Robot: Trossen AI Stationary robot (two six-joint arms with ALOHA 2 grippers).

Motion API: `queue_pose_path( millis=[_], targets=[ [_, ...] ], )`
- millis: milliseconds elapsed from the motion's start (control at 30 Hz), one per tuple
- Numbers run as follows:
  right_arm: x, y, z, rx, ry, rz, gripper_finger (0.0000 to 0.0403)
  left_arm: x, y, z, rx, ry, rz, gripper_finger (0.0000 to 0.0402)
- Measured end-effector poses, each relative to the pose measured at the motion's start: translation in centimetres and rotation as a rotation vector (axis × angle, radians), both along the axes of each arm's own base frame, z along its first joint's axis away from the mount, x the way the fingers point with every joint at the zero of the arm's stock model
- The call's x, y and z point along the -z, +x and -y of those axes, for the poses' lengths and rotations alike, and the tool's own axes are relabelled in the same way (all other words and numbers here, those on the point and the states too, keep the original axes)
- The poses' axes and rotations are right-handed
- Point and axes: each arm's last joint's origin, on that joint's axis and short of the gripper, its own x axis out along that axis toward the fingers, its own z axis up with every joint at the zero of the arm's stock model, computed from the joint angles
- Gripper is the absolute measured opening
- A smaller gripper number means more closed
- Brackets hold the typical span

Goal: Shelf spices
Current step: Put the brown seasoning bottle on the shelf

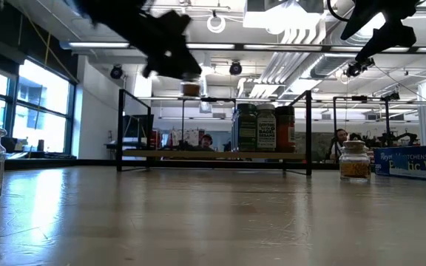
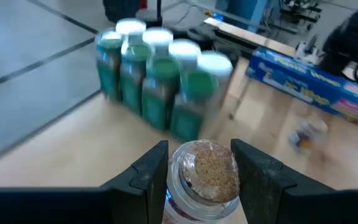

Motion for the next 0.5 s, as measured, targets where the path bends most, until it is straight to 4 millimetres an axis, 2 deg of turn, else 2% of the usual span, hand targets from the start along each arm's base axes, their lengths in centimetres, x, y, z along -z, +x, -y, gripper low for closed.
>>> queue_pose_path(
  millis=[100,233,367,500],
  targets=[
    [0.0,0.0,0.0,0.000,0.000,0.001,0.0312,-0.1,2.9,-3.6,0.024,-0.004,-0.023,0.0143],
    [0.0,0.0,0.0,0.005,0.004,0.004,0.0312,2.5,5.4,-8.5,0.001,-0.061,-0.059,0.0143],
    [0.0,0.0,0.0,0.018,0.017,0.013,0.0312,5.2,6.3,-12.4,-0.046,-0.077,-0.074,0.0143],
    [0.0,0.0,0.0,0.043,0.049,0.028,0.0312,7.2,6.7,-14.9,-0.018,-0.082,-0.022,0.0144]
  ],
)
